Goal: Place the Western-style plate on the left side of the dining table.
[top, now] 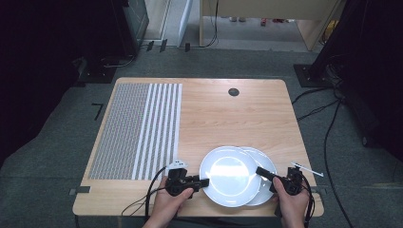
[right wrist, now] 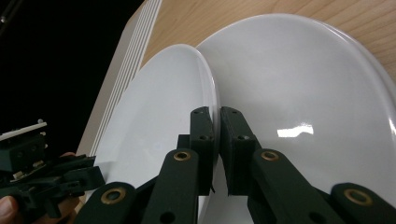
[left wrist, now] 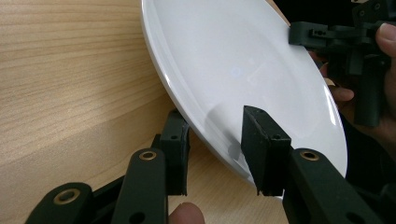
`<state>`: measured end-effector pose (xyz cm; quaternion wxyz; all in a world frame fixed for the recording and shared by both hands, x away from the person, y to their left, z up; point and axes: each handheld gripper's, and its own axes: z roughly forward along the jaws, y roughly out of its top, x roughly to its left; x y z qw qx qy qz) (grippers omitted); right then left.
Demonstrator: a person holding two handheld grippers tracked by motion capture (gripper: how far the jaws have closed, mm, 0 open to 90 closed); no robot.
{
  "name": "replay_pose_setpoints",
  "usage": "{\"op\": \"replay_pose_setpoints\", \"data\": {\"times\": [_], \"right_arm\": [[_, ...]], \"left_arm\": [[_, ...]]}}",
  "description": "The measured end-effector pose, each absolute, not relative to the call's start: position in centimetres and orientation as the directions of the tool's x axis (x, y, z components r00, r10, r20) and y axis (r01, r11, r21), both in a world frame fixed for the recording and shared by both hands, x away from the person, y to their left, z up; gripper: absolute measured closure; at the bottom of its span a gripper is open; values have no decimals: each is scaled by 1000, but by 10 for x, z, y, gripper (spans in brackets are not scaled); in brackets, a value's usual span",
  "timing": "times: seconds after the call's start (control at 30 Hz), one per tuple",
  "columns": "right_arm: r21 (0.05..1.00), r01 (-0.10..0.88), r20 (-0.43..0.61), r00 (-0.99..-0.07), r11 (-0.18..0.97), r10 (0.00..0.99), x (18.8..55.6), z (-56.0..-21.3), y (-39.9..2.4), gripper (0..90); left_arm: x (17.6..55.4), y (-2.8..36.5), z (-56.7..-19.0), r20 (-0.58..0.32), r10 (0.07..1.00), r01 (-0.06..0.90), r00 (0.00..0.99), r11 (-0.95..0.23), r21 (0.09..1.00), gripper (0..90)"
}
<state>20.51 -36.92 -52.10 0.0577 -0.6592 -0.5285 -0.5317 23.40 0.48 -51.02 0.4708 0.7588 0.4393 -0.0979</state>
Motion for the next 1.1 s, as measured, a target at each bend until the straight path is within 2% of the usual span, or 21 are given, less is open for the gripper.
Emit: {"op": "replay_pose_setpoints", "data": {"times": [0.3,0.73,0.97,1.1], "right_arm": [[426,753,814,-78,-501,575,204,-522,-371,888],[390,754,827,-35,-528,561,205,-521,-368,890],[370,762,843,-35,-531,537,214,-513,-370,890],[389,753,842,-56,-531,537,220,-501,-365,890]], "left_arm": [[232,2,-510,-574,564,765,594,-173,621,643],[233,4,-508,-591,569,776,573,-144,614,647],[235,6,-495,-585,558,760,588,-132,637,648],[238,12,-486,-581,567,755,583,-115,645,647]]}}
